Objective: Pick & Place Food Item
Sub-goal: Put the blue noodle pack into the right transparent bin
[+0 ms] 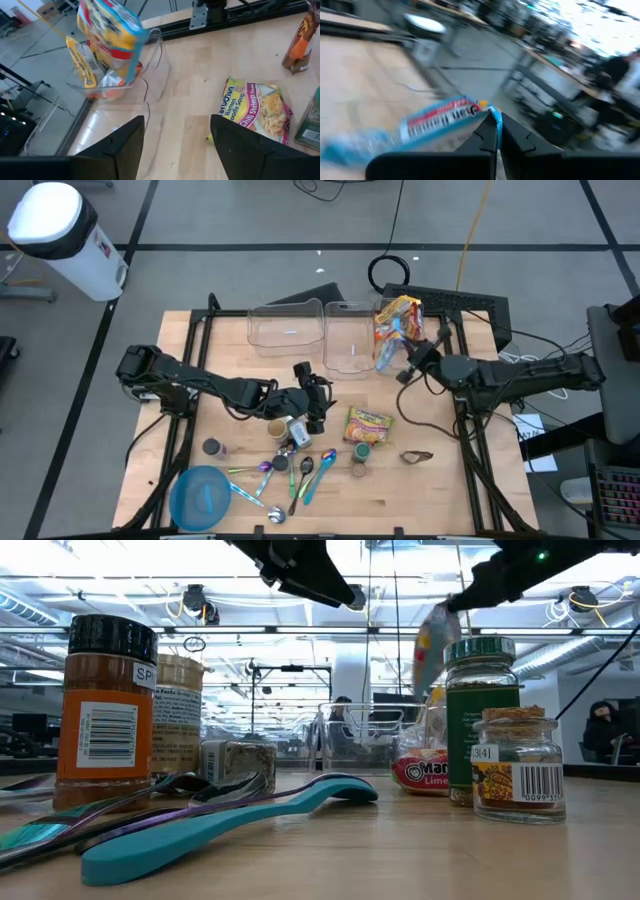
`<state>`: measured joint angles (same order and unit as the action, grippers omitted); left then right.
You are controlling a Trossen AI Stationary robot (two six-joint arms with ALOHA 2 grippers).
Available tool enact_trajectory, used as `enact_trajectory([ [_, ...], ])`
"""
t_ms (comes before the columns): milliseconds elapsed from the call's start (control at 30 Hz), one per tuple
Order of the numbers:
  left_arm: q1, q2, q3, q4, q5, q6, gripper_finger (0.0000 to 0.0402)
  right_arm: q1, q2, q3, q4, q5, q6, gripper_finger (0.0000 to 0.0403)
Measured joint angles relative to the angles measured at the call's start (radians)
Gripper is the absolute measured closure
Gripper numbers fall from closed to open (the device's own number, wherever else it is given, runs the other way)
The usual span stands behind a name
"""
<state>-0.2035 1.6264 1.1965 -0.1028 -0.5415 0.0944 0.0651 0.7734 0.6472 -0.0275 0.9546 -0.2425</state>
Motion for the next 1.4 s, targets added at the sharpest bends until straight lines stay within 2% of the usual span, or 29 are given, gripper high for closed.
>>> enact_trajectory([
  [67, 0.000, 0.000, 0.000, -0.001, 0.000, -0.002, 0.0169, -0.014, 0.018, 0.000, 0.001, 0.040, -0.001, 0.0402],
  [200, 0.000, 0.000, 0.000, -0.001, 0.001, -0.002, 0.0169, -0.080, 0.064, 0.000, 0.007, 0.041, -0.001, 0.0403],
  [433, 0.000, 0.000, 0.000, -0.001, 0.002, -0.007, 0.0169, -0.275, 0.187, 0.000, 0.020, 0.040, -0.007, 0.0403],
  [633, 0.000, 0.000, 0.000, -0.001, 0.002, -0.007, 0.0169, -0.437, 0.319, 0.000, 0.145, 0.040, -0.027, 0.0403],
  [800, 0.000, 0.000, 0.000, -0.005, 0.002, -0.007, 0.0170, -0.536, 0.424, 0.000, 0.177, 0.040, -0.049, 0.0403],
  [933, 0.001, 0.000, 0.000, -0.007, 0.004, -0.007, 0.0169, -0.575, 0.490, 0.000, 0.182, 0.015, -0.035, 0.0403],
  [1133, 0.003, 0.000, 0.000, -0.007, 0.019, -0.019, 0.0169, -0.584, 0.533, 0.000, 0.246, -0.149, -0.031, 0.0403],
  [1400, 0.003, 0.000, 0.000, -0.007, 0.020, -0.025, 0.0169, -0.590, 0.536, 0.000, 0.293, -0.171, 0.002, 0.0402],
])
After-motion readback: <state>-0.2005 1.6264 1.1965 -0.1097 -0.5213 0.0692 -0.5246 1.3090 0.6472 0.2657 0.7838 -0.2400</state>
